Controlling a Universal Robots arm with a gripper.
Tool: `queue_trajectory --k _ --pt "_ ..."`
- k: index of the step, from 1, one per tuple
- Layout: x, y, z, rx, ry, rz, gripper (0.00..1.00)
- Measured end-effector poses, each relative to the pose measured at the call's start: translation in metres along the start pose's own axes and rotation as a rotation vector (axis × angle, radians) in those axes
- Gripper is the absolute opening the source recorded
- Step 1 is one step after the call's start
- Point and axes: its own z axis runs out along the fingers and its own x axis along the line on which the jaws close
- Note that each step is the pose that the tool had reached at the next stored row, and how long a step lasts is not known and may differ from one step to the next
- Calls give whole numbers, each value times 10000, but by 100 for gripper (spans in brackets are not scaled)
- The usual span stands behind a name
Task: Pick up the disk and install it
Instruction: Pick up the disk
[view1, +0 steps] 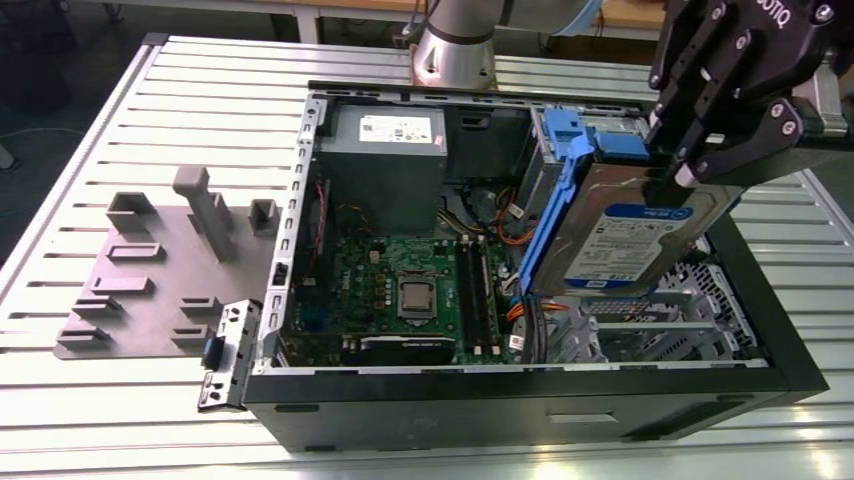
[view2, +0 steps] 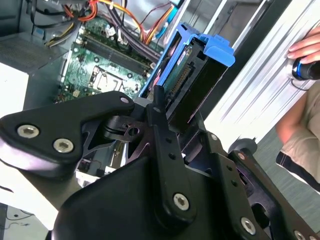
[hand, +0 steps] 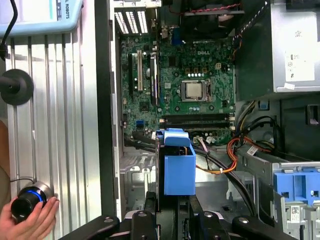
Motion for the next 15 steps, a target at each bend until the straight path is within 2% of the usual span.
queue_trajectory --k 8,15 --pt "-13 -220 15 -30 3 -5 35" --pt "-19 -342 52 -33 4 -100 35"
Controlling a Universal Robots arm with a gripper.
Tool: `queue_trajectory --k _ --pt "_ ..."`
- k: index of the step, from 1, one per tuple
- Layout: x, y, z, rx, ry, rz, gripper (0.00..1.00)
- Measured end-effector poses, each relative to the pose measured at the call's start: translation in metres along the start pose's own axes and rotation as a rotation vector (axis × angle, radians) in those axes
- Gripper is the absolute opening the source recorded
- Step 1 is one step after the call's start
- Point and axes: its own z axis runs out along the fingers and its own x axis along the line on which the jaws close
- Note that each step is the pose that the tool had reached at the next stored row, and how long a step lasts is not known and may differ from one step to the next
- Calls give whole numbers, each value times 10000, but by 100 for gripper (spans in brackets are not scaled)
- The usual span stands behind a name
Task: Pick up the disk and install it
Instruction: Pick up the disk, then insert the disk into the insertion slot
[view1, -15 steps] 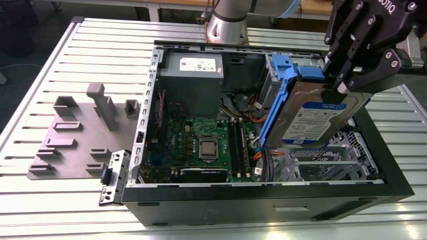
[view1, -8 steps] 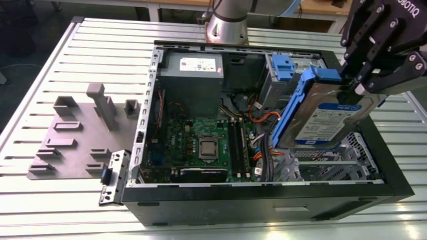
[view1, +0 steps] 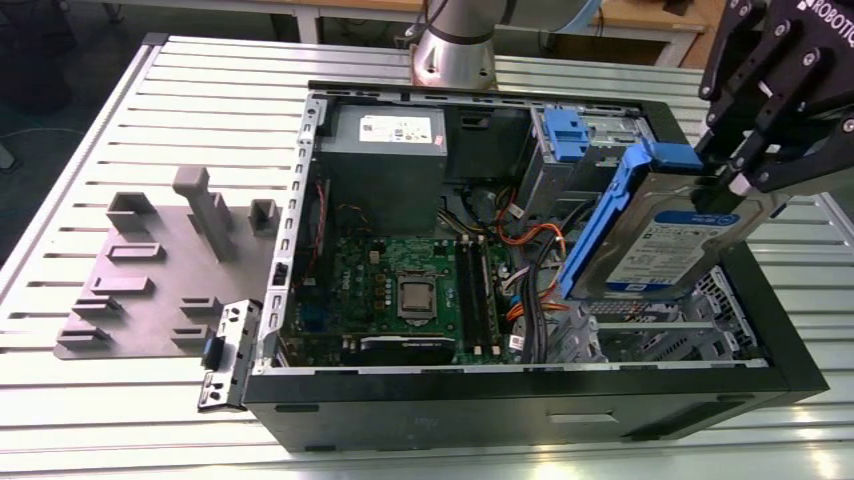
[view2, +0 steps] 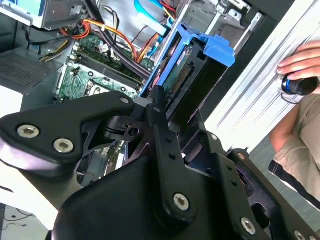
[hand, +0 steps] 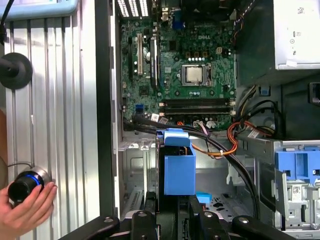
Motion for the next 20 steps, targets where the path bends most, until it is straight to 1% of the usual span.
queue_trajectory --k 9,11,20 --pt "-9 -182 28 -4 -1 -92 35" --pt "-10 -214 35 -8 0 -127 35" --pt "-11 -273 60 -48 2 -351 35"
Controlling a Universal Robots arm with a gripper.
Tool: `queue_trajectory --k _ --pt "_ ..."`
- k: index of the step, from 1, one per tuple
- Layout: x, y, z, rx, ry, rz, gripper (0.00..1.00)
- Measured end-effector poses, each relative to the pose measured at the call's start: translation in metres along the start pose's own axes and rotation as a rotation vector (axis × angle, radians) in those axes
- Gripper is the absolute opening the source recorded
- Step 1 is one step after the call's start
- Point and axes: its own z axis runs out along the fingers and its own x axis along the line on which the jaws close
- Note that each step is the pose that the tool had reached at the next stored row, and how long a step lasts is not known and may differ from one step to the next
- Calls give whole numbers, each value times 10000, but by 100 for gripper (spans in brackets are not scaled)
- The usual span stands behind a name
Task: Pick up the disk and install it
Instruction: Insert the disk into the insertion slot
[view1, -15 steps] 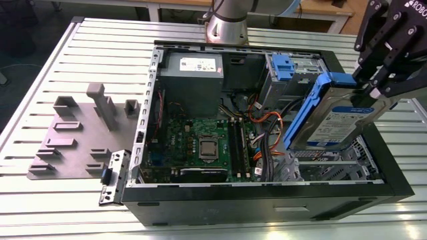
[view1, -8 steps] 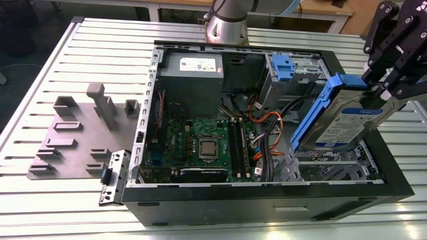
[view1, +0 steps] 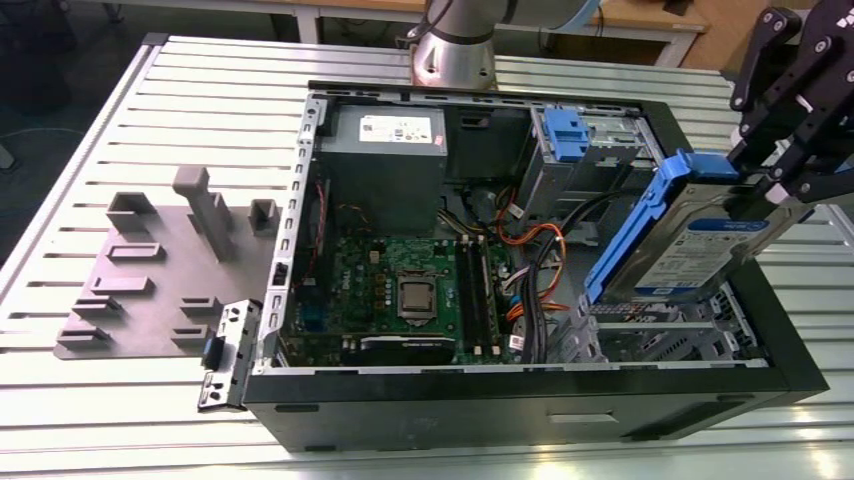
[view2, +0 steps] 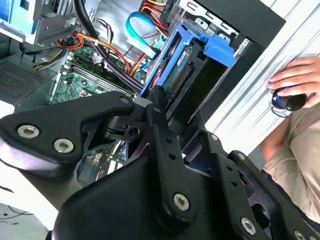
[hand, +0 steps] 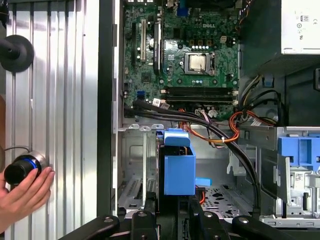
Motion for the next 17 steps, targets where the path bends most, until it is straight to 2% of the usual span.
queue_trajectory --k 17 --pt "102 -13 26 -2 2 -59 35"
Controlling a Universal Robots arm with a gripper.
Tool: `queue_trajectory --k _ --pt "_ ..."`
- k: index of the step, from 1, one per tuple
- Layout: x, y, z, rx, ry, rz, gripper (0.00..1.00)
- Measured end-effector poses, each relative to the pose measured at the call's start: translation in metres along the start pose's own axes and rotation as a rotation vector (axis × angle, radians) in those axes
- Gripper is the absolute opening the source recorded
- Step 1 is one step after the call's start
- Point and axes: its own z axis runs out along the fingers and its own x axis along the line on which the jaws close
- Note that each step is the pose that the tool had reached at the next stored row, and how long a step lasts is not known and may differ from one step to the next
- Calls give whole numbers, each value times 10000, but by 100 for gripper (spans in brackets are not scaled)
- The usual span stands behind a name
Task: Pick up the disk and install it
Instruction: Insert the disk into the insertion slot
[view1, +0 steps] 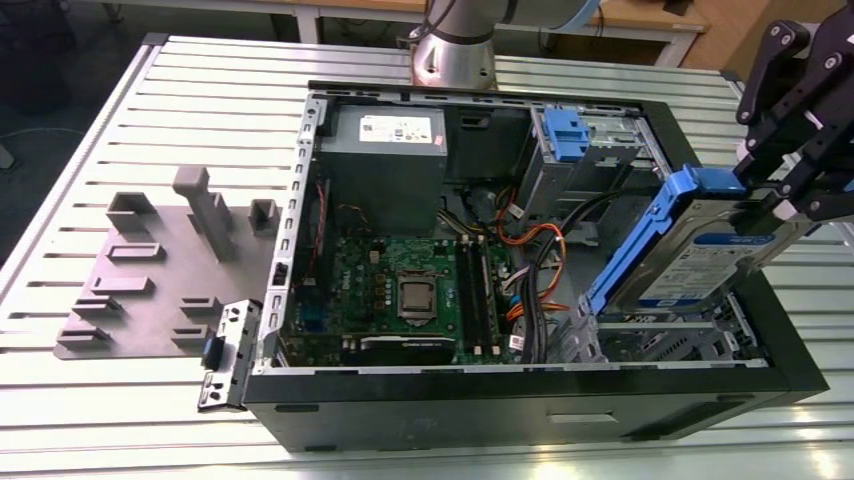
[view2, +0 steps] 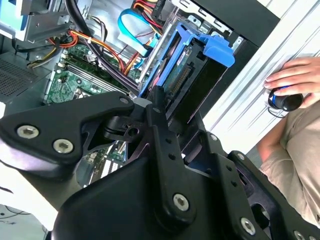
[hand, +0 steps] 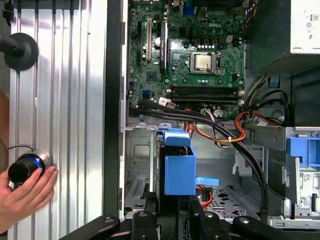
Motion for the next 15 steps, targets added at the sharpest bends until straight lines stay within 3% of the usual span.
queue_trajectory --k 8,15 --pt "0 -40 5 -1 0 0 35" --pt "0 -36 12 0 -3 11 35"
